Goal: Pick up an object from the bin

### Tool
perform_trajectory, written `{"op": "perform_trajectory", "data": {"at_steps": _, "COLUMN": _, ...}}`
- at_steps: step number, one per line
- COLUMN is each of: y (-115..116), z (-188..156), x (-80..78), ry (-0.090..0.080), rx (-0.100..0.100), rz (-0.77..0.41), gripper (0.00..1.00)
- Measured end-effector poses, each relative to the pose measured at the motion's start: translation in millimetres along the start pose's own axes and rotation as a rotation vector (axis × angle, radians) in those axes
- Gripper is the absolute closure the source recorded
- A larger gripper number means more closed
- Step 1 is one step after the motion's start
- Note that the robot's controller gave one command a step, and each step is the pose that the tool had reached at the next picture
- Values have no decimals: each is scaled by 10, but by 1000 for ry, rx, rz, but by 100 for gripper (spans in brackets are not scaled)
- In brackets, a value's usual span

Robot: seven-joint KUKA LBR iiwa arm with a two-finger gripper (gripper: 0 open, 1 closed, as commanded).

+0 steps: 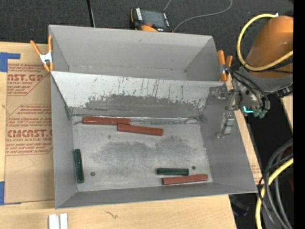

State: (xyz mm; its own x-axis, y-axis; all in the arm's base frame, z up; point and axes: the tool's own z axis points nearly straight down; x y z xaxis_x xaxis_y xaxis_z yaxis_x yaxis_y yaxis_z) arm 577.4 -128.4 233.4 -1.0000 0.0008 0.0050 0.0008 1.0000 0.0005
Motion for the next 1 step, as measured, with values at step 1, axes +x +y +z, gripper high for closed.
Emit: {"op": "perform_trajectory", "data": {"at_steps": 1, "y": 777, "z": 1189, "x": 82, "ry": 1, "rx": -3, "rz": -156, "gripper": 0}}
